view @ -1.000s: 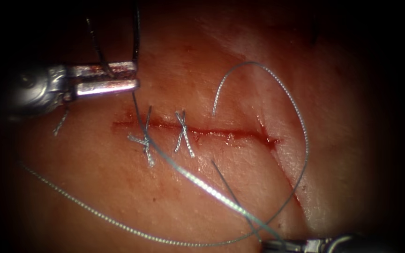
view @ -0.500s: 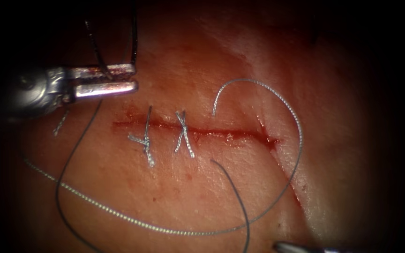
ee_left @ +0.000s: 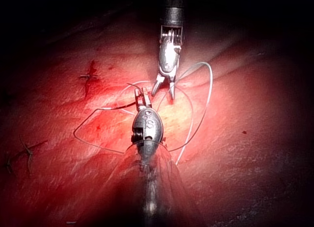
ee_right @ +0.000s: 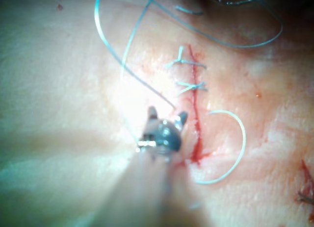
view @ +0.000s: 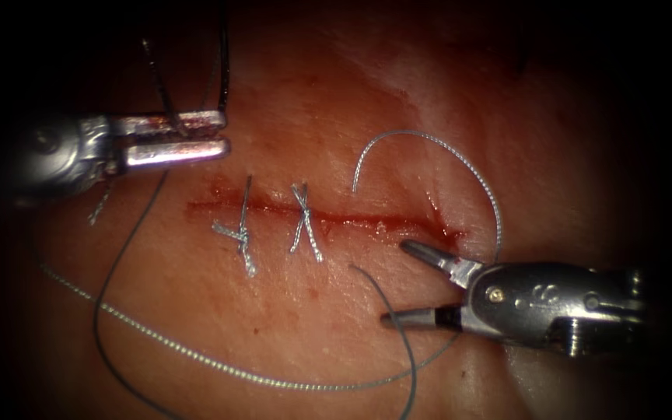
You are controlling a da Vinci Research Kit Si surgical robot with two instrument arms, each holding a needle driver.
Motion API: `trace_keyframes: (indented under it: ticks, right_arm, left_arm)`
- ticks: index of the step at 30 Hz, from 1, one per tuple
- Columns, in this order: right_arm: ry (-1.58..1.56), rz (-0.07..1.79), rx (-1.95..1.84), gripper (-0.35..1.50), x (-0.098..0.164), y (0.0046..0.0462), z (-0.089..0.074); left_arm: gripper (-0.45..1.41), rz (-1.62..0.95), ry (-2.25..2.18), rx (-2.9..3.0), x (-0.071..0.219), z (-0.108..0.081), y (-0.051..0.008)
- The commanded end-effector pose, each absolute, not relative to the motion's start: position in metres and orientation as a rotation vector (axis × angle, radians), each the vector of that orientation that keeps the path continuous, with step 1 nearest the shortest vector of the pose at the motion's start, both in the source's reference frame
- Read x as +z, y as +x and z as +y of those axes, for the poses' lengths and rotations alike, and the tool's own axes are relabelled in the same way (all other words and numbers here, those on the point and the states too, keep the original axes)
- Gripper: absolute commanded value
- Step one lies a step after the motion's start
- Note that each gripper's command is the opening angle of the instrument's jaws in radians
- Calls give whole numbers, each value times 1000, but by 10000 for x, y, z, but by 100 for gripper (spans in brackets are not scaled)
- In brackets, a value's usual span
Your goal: Wound Closure
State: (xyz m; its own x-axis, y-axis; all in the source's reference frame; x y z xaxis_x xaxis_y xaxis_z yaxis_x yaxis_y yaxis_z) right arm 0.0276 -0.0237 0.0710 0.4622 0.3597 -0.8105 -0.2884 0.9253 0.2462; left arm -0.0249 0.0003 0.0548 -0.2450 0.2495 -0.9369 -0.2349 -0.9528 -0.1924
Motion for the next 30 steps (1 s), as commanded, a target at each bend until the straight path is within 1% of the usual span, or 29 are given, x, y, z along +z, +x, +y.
trace_keyframes:
  ticks: [1,3,7,8,9,10,11,17,26,30]
  right_arm:
    - [79,1017,393,111,721,289,-244]
    - [74,1014,398,104,724,296,-241]
    - [73,1011,406,103,729,308,-234]
    - [75,1011,408,99,731,314,-230]
    - [94,1019,397,46,733,317,-228]
    - [125,1032,378,-3,733,316,-228]
    - [148,1042,364,-35,732,316,-229]
    - [195,1062,399,-35,723,306,-233]
    - [273,1091,325,-35,648,257,-290]
    - [308,1106,280,-35,601,248,-327]
  left_arm:
    - [-45,-17,-1709,2262,555,1,-254]
    - [-45,-15,-1710,2262,557,0,-254]
    - [-45,-20,-1707,2259,557,0,-254]
    - [-45,-20,-1707,2259,557,0,-254]
    - [-45,-20,-1707,2259,557,0,-254]
    - [-45,-20,-1707,2259,557,0,-254]
    - [-45,-20,-1707,2259,557,0,-254]
    - [-45,-19,-1708,2259,559,0,-254]
    - [-45,-19,-1710,2260,560,0,-253]
    - [-45,-19,-1709,2259,560,0,-254]
